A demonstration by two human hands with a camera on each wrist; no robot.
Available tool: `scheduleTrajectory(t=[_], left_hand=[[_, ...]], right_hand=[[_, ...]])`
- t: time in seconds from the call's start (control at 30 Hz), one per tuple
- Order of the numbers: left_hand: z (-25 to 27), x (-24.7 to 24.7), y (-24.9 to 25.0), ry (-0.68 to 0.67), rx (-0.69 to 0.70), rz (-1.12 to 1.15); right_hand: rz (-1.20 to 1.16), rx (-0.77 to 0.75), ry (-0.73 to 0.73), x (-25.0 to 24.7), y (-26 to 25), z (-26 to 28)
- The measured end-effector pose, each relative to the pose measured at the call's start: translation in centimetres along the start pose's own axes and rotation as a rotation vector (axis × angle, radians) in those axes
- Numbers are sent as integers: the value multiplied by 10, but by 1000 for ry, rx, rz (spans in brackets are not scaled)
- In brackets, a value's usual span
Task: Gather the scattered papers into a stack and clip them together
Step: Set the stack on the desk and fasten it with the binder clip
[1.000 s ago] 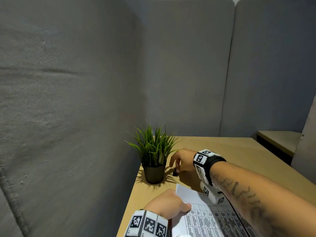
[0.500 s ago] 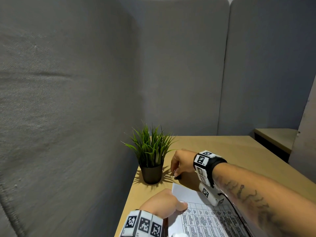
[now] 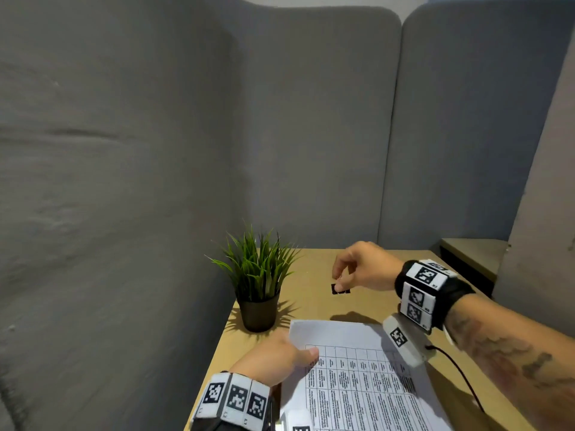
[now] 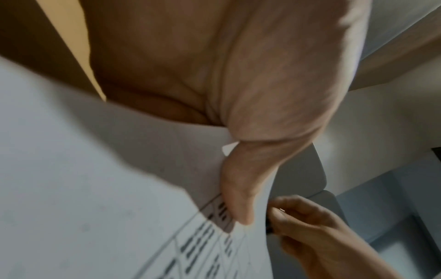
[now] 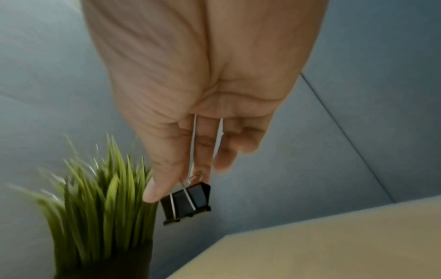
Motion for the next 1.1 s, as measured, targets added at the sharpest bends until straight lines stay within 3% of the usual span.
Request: scheduleTrajectory(t=[0.13, 0.4, 0.57, 0.7, 0.87, 1.1], left_hand=[[5, 1, 7, 27, 79, 63], [16, 2, 26, 29, 137, 5], [16, 1, 26, 32, 133, 17], [17, 2, 27, 35, 158, 81], [18, 8, 46, 103, 272, 158], [14, 15, 62, 186, 409, 14]], right_hand=[[-45, -25, 99, -40, 0, 51], [38, 60, -161, -19, 7, 124], [205, 39, -237, -2, 8, 143], [274, 32, -130, -6, 7, 147], [307, -56, 126, -23, 0, 151], [369, -174, 372, -35, -12, 165]])
Point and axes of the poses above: each hand's wrist, its own z-axis away from the middle knuckle, its own x-axis out of the palm, y = z × x, the point moved 1 cm from there along -z, towards the middle knuckle, and after that the axes turned 3 degrees about x, right-handed, at the moved point
